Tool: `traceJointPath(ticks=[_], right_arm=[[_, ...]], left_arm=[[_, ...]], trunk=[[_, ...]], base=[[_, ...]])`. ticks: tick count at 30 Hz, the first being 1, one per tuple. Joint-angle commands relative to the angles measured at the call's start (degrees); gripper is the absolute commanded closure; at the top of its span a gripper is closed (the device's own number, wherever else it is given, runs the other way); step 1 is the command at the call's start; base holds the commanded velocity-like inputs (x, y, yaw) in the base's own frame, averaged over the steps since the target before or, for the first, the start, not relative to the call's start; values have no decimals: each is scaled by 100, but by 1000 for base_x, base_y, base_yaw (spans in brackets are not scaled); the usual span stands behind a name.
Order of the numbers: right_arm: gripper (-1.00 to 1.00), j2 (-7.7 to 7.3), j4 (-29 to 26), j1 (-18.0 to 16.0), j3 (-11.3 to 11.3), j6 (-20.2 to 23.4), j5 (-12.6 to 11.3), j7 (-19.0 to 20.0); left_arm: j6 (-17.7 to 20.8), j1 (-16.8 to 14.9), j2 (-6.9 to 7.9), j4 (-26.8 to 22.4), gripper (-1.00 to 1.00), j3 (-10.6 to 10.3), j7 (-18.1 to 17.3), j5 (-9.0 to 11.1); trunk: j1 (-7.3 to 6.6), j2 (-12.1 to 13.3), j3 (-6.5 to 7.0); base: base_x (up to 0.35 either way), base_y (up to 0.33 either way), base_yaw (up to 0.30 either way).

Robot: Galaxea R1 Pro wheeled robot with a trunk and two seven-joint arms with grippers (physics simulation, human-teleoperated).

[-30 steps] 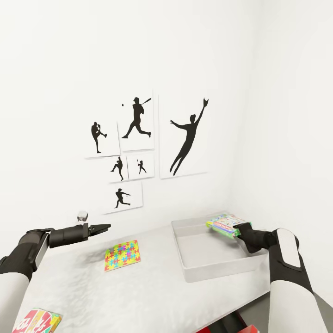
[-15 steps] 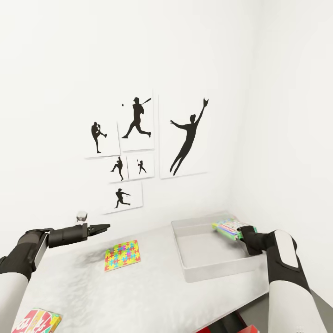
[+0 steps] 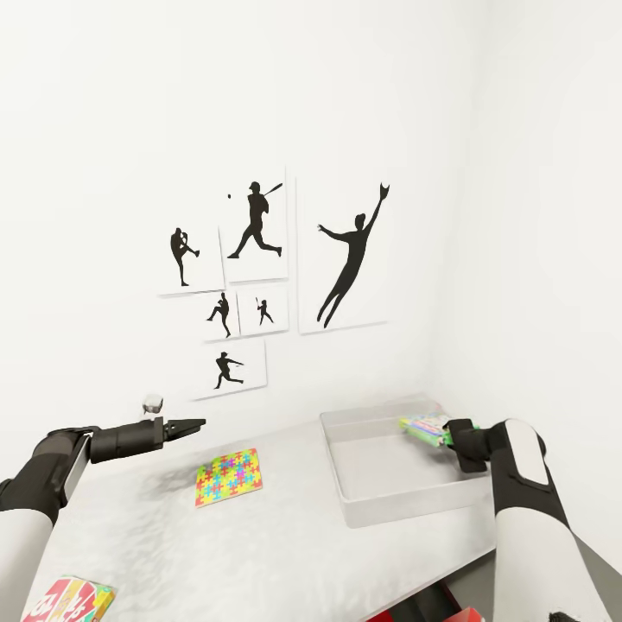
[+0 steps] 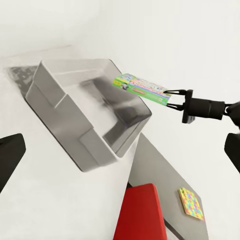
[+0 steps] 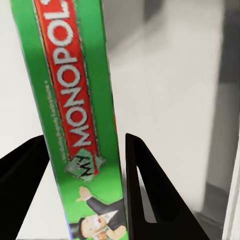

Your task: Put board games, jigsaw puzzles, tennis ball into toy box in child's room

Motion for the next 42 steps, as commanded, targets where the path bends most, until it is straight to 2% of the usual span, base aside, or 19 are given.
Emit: traceJointPath(ticks=[1,7,20,29,36,42], right_arm=[[100,5,26,-20,-20,30,-11,-29],[100,2,224,-81,-20,-202,-12,-30],[100,-96,678,-246,-20,-310,36,-27],[100,-110,729,-338,-27,-318,65,-20],[100,-110,744,-364,-21,-652,60,-6],[100,-118,750,-371,-20,-708,65,-3]], left_arm=[[60,-1,2,1,-100,4,-21,-2],[60,-1,7,1,-100,5,-21,-2],[60,-1,7,1,-100,8,-21,-2],[60,-1,7,1,-100,5,-21,-2],[60,-1,7,1,-100,10,-21,-2],[60,-1,8,1,-100,12,-21,-2]], trunk=[[2,-5,-3],[2,-5,-3],[2,-5,-3],[2,-5,-3],[2,-5,-3],[2,-5,-3]], base=[[0,0,0],[0,0,0],[0,0,0],[0,0,0],[0,0,0],[0,0,0]])
